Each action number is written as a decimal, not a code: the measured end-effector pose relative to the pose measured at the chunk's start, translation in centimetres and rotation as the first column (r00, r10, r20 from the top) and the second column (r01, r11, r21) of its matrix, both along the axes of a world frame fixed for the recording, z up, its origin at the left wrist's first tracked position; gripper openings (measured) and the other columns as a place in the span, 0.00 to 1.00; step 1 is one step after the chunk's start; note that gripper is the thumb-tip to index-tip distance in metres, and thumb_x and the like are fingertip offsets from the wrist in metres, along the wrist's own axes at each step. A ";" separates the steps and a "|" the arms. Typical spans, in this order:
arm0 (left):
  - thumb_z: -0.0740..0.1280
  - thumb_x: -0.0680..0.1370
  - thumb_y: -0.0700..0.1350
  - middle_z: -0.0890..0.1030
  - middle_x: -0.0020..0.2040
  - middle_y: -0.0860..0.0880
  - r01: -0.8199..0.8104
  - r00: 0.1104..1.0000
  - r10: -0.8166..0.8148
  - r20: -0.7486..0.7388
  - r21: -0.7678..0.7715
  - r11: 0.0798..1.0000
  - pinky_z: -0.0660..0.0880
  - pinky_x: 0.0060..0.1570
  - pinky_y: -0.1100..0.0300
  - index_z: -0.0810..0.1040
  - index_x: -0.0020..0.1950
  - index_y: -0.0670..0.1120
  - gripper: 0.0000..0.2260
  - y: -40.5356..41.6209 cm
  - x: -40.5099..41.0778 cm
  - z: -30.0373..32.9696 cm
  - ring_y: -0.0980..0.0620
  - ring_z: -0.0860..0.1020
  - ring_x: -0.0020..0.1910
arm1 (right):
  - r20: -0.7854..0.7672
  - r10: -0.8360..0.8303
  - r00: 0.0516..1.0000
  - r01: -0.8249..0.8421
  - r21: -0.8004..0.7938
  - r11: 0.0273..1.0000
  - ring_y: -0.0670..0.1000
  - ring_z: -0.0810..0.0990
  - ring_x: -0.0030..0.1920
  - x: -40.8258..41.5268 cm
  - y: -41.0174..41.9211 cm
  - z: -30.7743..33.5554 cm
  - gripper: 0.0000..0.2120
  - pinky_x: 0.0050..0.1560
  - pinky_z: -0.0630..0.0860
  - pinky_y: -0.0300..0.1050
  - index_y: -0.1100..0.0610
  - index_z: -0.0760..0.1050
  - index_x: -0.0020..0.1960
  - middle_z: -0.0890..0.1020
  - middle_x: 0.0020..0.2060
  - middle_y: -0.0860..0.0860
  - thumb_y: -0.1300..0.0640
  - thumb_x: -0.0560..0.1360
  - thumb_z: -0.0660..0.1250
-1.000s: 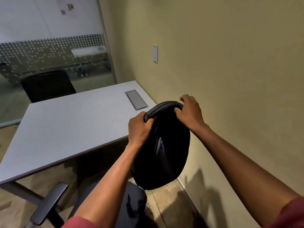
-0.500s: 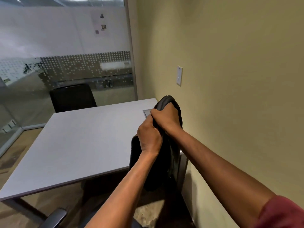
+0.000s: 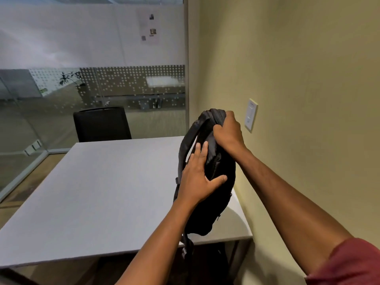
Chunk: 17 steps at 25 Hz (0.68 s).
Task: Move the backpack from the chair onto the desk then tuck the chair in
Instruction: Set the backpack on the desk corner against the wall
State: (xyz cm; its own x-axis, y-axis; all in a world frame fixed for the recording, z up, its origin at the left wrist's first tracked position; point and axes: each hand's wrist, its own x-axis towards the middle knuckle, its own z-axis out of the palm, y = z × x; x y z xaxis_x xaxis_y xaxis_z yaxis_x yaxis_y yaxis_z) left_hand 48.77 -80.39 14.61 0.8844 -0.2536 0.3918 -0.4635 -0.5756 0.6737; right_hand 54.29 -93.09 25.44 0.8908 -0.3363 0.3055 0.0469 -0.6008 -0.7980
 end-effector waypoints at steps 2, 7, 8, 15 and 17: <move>0.70 0.69 0.67 0.50 0.82 0.57 -0.069 0.997 0.070 -0.034 0.022 0.997 0.66 0.73 0.46 0.42 0.80 0.63 0.49 -0.8 2.0 -1.8 0.53 0.58 0.79 | -0.018 0.041 0.999 -0.040 0.023 0.999 0.58 0.77 0.46 3.1 -1.8 -0.7 0.17 0.42 0.70 0.47 0.57 0.66 0.62 0.77 0.50 0.55 0.60 0.73 0.60; 0.70 0.69 0.66 0.53 0.82 0.56 -0.088 0.984 0.104 -0.146 0.112 0.990 0.69 0.71 0.48 0.44 0.81 0.59 0.49 -2.9 6.9 -5.5 0.51 0.63 0.78 | -0.109 0.124 0.986 -0.122 0.027 0.992 0.54 0.76 0.46 8.6 -5.5 -3.8 0.19 0.36 0.67 0.43 0.55 0.66 0.64 0.77 0.50 0.54 0.61 0.74 0.61; 0.71 0.69 0.65 0.53 0.82 0.55 -0.076 0.979 0.101 -0.180 0.139 0.987 0.68 0.71 0.48 0.44 0.81 0.59 0.49 -3.3 7.5 -6.5 0.50 0.63 0.78 | -0.129 0.108 0.986 -0.107 0.020 0.994 0.55 0.76 0.46 9.4 -6.2 -4.7 0.20 0.35 0.67 0.43 0.56 0.65 0.66 0.76 0.50 0.54 0.61 0.74 0.61; 0.69 0.77 0.47 0.70 0.75 0.52 -0.060 0.949 0.106 -0.296 0.159 0.986 0.75 0.63 0.50 0.51 0.80 0.61 0.38 -4.3 10.2 -12.1 0.48 0.74 0.69 | -0.121 -0.146 0.982 0.150 0.018 0.989 0.55 0.76 0.40 12.0 -10.7 -7.5 0.27 0.34 0.67 0.44 0.53 0.59 0.73 0.76 0.51 0.55 0.64 0.76 0.56; 0.65 0.77 0.45 0.79 0.65 0.47 -0.079 0.928 0.182 -0.324 0.307 0.948 0.78 0.54 0.51 0.63 0.76 0.57 0.28 -4.0 11.0 -13.0 0.44 0.79 0.59 | -0.128 -0.221 0.967 0.222 -0.004 0.975 0.58 0.77 0.41 12.1 -11.7 -7.9 0.28 0.32 0.66 0.44 0.53 0.58 0.74 0.77 0.55 0.58 0.65 0.76 0.56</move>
State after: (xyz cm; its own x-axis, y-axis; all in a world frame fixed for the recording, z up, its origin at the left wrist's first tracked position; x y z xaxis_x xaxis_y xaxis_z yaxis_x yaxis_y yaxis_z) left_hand 59.80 -84.37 1.64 0.9833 -0.1813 -0.0141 -0.1402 -0.8050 0.5765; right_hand 66.42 -104.83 17.58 0.8251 -0.5320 0.1899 -0.1888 -0.5765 -0.7950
